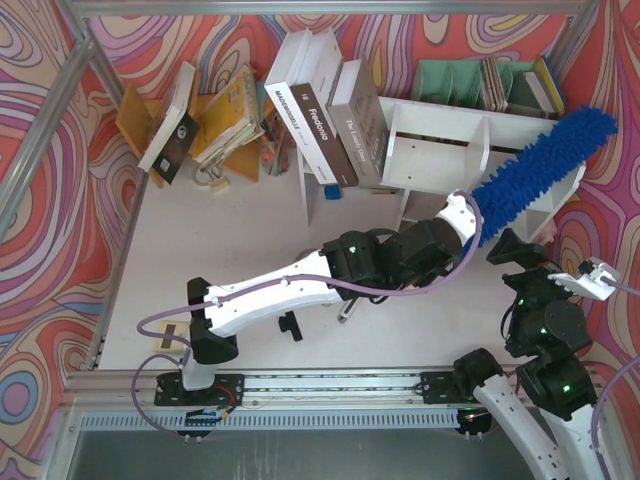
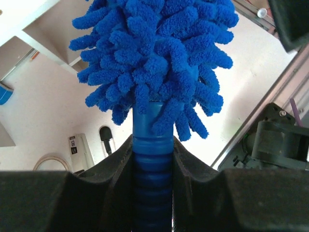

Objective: Dust the bookshelf with a duster

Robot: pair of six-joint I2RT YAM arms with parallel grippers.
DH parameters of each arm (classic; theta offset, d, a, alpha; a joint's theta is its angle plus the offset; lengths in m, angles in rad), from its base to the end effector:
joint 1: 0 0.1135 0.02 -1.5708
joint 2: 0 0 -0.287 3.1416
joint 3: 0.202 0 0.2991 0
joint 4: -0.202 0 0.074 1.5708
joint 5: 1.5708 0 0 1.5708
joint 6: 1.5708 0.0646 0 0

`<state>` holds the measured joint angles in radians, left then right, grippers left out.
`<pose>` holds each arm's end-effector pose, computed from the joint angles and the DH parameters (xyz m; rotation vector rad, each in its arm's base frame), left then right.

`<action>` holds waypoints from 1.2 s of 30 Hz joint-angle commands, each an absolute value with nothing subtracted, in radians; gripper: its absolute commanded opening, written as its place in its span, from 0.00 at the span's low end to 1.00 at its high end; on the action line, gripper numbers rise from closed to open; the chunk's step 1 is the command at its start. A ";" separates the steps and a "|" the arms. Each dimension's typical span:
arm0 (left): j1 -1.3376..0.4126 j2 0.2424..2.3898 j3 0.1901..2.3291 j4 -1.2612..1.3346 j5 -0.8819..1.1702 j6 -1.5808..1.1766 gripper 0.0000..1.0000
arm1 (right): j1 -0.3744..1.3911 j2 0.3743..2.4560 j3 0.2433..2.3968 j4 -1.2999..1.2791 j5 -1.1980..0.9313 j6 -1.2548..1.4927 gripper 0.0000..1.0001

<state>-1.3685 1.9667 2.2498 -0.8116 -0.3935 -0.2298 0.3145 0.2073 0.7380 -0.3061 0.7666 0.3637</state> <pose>0.1269 -0.4953 0.4504 0.9260 1.8907 -0.5700 0.0890 -0.0182 0.3995 0.6671 1.2421 0.0465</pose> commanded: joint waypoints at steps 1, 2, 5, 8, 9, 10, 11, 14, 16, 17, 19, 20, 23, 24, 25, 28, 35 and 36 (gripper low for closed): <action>-1.381 1.888 2.196 -0.696 -0.403 -0.172 0.00 | 0.314 0.212 0.755 -0.306 0.785 0.370 0.99; -1.382 1.876 2.178 -0.685 -0.420 -0.170 0.00 | 0.314 0.210 0.755 -0.305 0.785 0.369 0.99; -1.377 1.858 2.152 -0.681 -0.477 -0.172 0.00 | 0.314 0.212 0.755 -0.305 0.784 0.370 0.99; -1.362 1.846 2.144 -0.702 -0.519 -0.192 0.00 | 0.314 0.212 0.754 -0.306 0.784 0.370 0.99; -1.355 1.842 2.139 -0.712 -0.536 -0.200 0.00 | 0.314 0.214 0.755 -0.305 0.783 0.369 0.99; -1.347 1.835 2.133 -0.719 -0.555 -0.211 0.00 | 0.314 0.212 0.755 -0.305 0.782 0.370 0.99; -1.337 1.826 2.123 -0.727 -0.567 -0.223 0.00 | 0.314 0.212 0.755 -0.307 0.783 0.370 0.99; -1.301 1.799 2.091 -0.747 -0.582 -0.265 0.00 | 0.314 0.209 0.756 -0.309 0.785 0.371 0.99; -1.272 1.787 2.075 -0.769 -0.592 -0.292 0.00 | 0.314 0.208 0.755 -0.308 0.786 0.372 0.99; -1.263 1.784 2.070 -0.786 -0.599 -0.305 0.00 | 0.314 0.210 0.755 -0.309 0.787 0.372 0.99; -1.256 1.789 2.077 -0.813 -0.631 -0.331 0.00 | 0.314 0.212 0.753 -0.311 0.788 0.371 0.99; -1.256 1.797 2.088 -0.835 -0.643 -0.338 0.00 | 0.314 0.215 0.754 -0.312 0.790 0.370 0.99; -1.256 1.825 2.115 -0.866 -0.627 -0.349 0.00 | 0.314 0.228 0.759 -0.321 0.792 0.377 0.99; -1.257 1.829 2.116 -0.863 -0.609 -0.350 0.00 | 0.314 0.229 0.759 -0.322 0.791 0.377 0.99; -1.259 1.835 2.118 -0.857 -0.591 -0.349 0.00 | 0.314 0.229 0.759 -0.322 0.791 0.376 0.99; -1.276 1.847 2.124 -0.827 -0.565 -0.330 0.00 | 0.314 0.225 0.760 -0.324 0.795 0.376 0.99; -1.342 1.866 2.117 -0.717 -0.553 -0.226 0.00 | 0.314 0.225 0.758 -0.323 0.795 0.375 0.99; -1.351 1.864 2.111 -0.698 -0.546 -0.213 0.00 | 0.314 0.225 0.758 -0.324 0.797 0.375 0.99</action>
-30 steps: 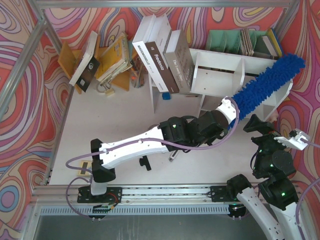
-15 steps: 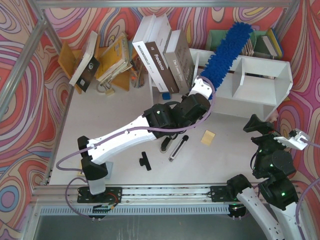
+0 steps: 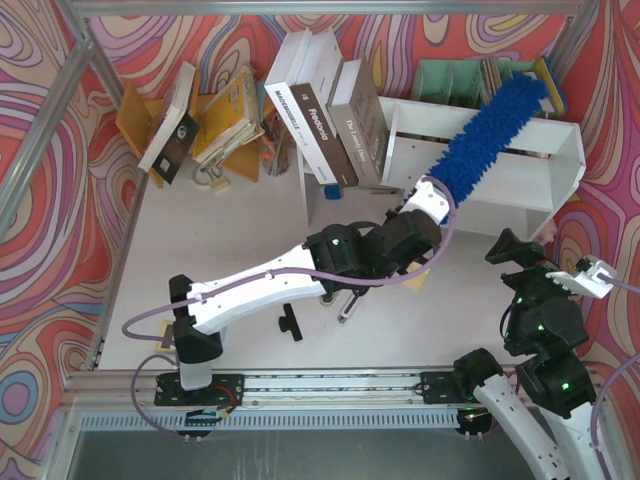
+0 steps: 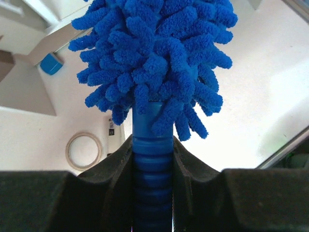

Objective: Dust the bookshelf with a duster

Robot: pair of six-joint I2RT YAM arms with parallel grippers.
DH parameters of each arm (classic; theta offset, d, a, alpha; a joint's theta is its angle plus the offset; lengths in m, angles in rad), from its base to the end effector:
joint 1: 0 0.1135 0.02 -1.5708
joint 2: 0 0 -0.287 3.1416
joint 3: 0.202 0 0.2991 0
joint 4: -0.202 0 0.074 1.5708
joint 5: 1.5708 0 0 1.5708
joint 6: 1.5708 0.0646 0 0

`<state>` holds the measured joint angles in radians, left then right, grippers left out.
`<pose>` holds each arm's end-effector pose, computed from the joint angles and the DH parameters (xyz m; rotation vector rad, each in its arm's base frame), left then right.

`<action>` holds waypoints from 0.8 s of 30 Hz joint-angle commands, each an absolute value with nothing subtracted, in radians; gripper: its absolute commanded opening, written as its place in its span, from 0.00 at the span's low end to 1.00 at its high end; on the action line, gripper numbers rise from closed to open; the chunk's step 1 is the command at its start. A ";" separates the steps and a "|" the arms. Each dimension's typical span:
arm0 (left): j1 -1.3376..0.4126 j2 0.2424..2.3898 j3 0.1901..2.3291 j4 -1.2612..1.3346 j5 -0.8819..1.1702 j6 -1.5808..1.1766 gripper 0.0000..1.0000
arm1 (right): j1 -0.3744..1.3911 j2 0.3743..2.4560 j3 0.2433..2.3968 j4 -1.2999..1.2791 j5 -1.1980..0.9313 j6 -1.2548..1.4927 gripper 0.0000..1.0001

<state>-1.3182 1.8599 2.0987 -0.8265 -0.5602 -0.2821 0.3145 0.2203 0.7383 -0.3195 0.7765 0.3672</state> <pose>0.1531 -0.4557 0.4448 0.7435 1.9442 -0.3780 0.0925 -0.0175 0.3971 0.6723 1.2618 0.0291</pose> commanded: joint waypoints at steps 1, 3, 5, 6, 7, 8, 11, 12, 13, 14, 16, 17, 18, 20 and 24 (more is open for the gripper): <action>-1.359 1.861 2.103 -0.682 -0.534 -0.200 0.00 | 0.314 0.225 0.759 -0.324 0.798 0.375 0.99; -1.375 1.850 2.084 -0.641 -0.513 -0.172 0.00 | 0.314 0.224 0.759 -0.322 0.799 0.376 0.99; -1.390 1.823 2.040 -0.581 -0.470 -0.135 0.00 | 0.314 0.221 0.758 -0.322 0.798 0.376 0.99; -1.397 1.811 2.008 -0.551 -0.449 -0.122 0.00 | 0.314 0.221 0.758 -0.322 0.797 0.377 0.99; -1.399 1.791 1.979 -0.513 -0.430 -0.116 0.00 | 0.314 0.222 0.759 -0.322 0.796 0.377 0.99; -1.400 1.777 1.955 -0.485 -0.407 -0.116 0.00 | 0.314 0.221 0.759 -0.323 0.795 0.377 0.99; -1.401 1.748 1.918 -0.448 -0.363 -0.116 0.00 | 0.314 0.221 0.759 -0.324 0.796 0.377 0.99; -1.401 1.742 1.910 -0.442 -0.352 -0.115 0.00 | 0.313 0.220 0.759 -0.324 0.796 0.379 0.99; -1.402 1.735 1.903 -0.436 -0.349 -0.116 0.00 | 0.313 0.220 0.760 -0.324 0.796 0.378 0.99; -1.402 1.730 1.898 -0.436 -0.348 -0.117 0.00 | 0.314 0.219 0.758 -0.325 0.796 0.378 0.99; -1.402 1.720 1.883 -0.440 -0.359 -0.116 0.00 | 0.314 0.219 0.759 -0.325 0.796 0.378 0.99; -1.403 1.713 1.879 -0.445 -0.372 -0.121 0.00 | 0.314 0.220 0.759 -0.325 0.796 0.379 0.99; -1.401 1.706 1.874 -0.452 -0.393 -0.125 0.00 | 0.314 0.220 0.760 -0.325 0.796 0.378 0.99; -1.402 1.688 1.852 -0.462 -0.447 -0.141 0.00 | 0.313 0.219 0.759 -0.326 0.798 0.378 0.99; -1.403 1.618 1.752 -0.462 -0.592 -0.202 0.00 | 0.314 0.219 0.759 -0.326 0.798 0.378 0.99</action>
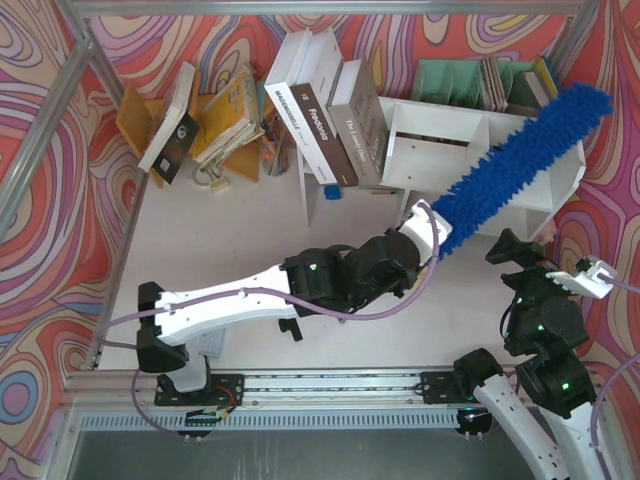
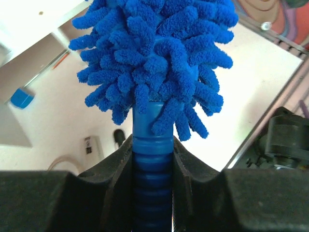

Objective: Dust the bookshelf with a duster

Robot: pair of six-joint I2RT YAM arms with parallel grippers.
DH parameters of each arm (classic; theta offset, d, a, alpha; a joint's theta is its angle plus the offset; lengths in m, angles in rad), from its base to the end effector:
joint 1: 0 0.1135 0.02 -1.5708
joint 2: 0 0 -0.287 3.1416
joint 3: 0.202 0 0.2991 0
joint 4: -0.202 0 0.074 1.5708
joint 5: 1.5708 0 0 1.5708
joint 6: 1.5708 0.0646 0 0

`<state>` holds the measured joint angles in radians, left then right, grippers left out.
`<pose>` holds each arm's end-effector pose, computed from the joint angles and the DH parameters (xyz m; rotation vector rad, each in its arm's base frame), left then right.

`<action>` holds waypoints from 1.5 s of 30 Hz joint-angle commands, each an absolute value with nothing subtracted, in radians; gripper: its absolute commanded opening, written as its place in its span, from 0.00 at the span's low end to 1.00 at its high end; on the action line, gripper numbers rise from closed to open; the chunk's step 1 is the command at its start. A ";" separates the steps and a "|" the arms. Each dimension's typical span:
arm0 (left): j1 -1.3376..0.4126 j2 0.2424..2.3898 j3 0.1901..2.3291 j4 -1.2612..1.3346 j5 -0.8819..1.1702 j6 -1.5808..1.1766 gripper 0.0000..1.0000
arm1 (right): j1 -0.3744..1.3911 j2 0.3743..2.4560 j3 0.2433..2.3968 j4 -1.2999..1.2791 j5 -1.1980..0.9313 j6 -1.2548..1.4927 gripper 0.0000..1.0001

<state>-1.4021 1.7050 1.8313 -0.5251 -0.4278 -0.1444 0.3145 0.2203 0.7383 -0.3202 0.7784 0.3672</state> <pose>0.1043 -0.4528 0.4428 0.9245 1.7515 -0.6041 0.0924 -0.0176 0.3970 0.6737 1.2619 0.0274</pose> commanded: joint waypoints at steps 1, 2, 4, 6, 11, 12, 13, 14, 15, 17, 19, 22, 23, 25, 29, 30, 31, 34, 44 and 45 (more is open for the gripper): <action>-1.405 1.604 1.724 -0.462 -0.630 -0.214 0.00 | 0.313 0.220 0.758 -0.325 0.797 0.379 0.99; -1.408 1.586 1.690 -0.458 -0.670 -0.226 0.00 | 0.314 0.222 0.758 -0.324 0.796 0.380 0.99; -1.426 1.559 1.639 -0.454 -0.749 -0.244 0.00 | 0.314 0.226 0.759 -0.323 0.794 0.380 0.99; -1.458 1.534 1.594 -0.432 -0.825 -0.243 0.00 | 0.314 0.228 0.759 -0.325 0.793 0.380 0.99; -1.519 1.511 1.574 -0.523 -0.984 -0.364 0.00 | 0.314 0.232 0.759 -0.324 0.796 0.380 0.99; -1.521 1.508 1.572 -0.562 -0.995 -0.414 0.00 | 0.314 0.232 0.759 -0.325 0.796 0.380 0.99; -1.523 1.503 1.566 -0.601 -1.000 -0.460 0.00 | 0.314 0.233 0.759 -0.324 0.796 0.380 0.99; -1.526 1.499 1.555 -0.633 -0.999 -0.506 0.00 | 0.314 0.234 0.759 -0.325 0.796 0.380 0.99; -1.533 1.495 1.541 -0.652 -0.991 -0.536 0.00 | 0.314 0.236 0.759 -0.325 0.796 0.379 0.99; -1.549 1.493 1.508 -0.686 -0.983 -0.576 0.00 | 0.314 0.239 0.759 -0.325 0.795 0.380 0.99; -1.556 1.495 1.484 -0.711 -0.967 -0.619 0.00 | 0.314 0.242 0.759 -0.325 0.795 0.380 0.99; -1.556 1.506 1.463 -0.761 -0.950 -0.704 0.00 | 0.314 0.244 0.759 -0.324 0.795 0.380 0.99; -1.557 1.509 1.455 -0.764 -0.944 -0.719 0.00 | 0.314 0.245 0.760 -0.324 0.795 0.380 0.99; -1.558 1.517 1.447 -0.772 -0.942 -0.748 0.00 | 0.314 0.247 0.759 -0.324 0.793 0.380 0.99; -1.559 1.546 1.440 -0.801 -0.917 -0.814 0.00 | 0.314 0.248 0.759 -0.325 0.793 0.379 0.99; -1.559 1.557 1.437 -0.802 -0.906 -0.816 0.00 | 0.314 0.247 0.759 -0.325 0.793 0.380 0.99; -1.559 1.567 1.435 -0.805 -0.900 -0.821 0.00 | 0.314 0.247 0.759 -0.325 0.793 0.380 0.99; -1.559 1.600 1.431 -0.809 -0.878 -0.825 0.00 | 0.314 0.247 0.759 -0.325 0.792 0.380 0.99; -1.563 1.649 1.424 -0.819 -0.826 -0.888 0.00 | 0.314 0.242 0.759 -0.327 0.792 0.380 0.99; -1.572 1.644 1.428 -0.833 -0.848 -0.898 0.00 | 0.314 0.243 0.759 -0.327 0.792 0.380 0.99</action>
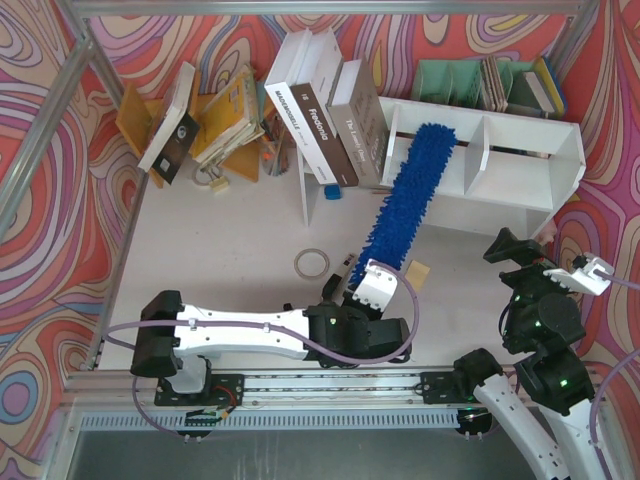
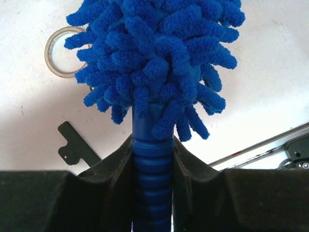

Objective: Dust the bookshelf with a duster

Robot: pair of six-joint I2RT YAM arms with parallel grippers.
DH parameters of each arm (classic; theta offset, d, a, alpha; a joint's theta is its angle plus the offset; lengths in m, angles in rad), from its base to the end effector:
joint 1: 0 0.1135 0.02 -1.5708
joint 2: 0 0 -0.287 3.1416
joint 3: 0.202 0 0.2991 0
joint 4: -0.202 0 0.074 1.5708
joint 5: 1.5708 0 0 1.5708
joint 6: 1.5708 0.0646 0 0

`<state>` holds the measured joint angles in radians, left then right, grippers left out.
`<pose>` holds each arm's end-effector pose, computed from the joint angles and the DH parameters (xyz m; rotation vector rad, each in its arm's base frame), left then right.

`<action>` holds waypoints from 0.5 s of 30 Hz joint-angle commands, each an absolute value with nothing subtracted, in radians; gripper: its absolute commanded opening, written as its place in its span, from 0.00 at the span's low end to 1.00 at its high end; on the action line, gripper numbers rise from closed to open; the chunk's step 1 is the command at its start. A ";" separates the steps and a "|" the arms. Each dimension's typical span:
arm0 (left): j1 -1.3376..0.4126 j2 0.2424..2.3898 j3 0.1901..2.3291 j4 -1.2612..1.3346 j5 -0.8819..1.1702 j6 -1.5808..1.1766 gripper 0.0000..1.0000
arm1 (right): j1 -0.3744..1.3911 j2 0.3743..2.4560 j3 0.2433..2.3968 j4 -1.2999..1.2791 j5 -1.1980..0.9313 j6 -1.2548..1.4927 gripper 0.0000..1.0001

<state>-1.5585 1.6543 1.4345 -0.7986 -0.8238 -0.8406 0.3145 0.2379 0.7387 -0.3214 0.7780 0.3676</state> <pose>0.0524 -0.4042 0.2938 0.5131 2.1362 -0.2303 0.0971 -0.0161 0.3959 0.6702 1.2783 0.0185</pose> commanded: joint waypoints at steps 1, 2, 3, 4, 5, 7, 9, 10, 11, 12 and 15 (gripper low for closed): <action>-1.585 1.638 1.435 -0.848 -0.878 -0.902 0.00 | 0.314 0.243 0.759 -0.327 0.790 0.379 0.99; -1.603 1.633 1.446 -0.869 -0.918 -0.910 0.00 | 0.314 0.242 0.759 -0.327 0.790 0.379 0.99; -1.625 1.626 1.461 -0.895 -0.980 -0.922 0.00 | 0.314 0.242 0.759 -0.327 0.790 0.380 0.99; -1.645 1.619 1.478 -0.925 -1.025 -0.939 0.00 | 0.314 0.242 0.759 -0.327 0.790 0.379 0.99; -1.661 1.613 1.497 -0.960 -1.064 -0.956 0.00 | 0.314 0.242 0.759 -0.326 0.790 0.380 0.99; -1.685 1.605 1.533 -1.041 -1.124 -1.020 0.00 | 0.314 0.241 0.760 -0.327 0.790 0.382 0.99; -1.696 1.597 1.564 -1.117 -1.158 -1.086 0.00 | 0.314 0.241 0.760 -0.327 0.790 0.381 0.99; -1.699 1.592 1.576 -1.133 -1.160 -1.095 0.00 | 0.314 0.241 0.762 -0.328 0.790 0.382 0.99; -1.700 1.589 1.583 -1.144 -1.155 -1.104 0.00 | 0.314 0.241 0.761 -0.328 0.790 0.382 0.99; -1.702 1.587 1.585 -1.149 -1.150 -1.107 0.00 | 0.313 0.241 0.760 -0.328 0.789 0.382 0.99; -1.706 1.595 1.595 -1.150 -1.122 -1.116 0.00 | 0.314 0.243 0.761 -0.327 0.787 0.383 0.99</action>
<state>-1.7020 1.6169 1.5700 -1.0744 -1.0523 -1.0492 0.3145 0.2379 0.7387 -0.3222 0.7780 0.3698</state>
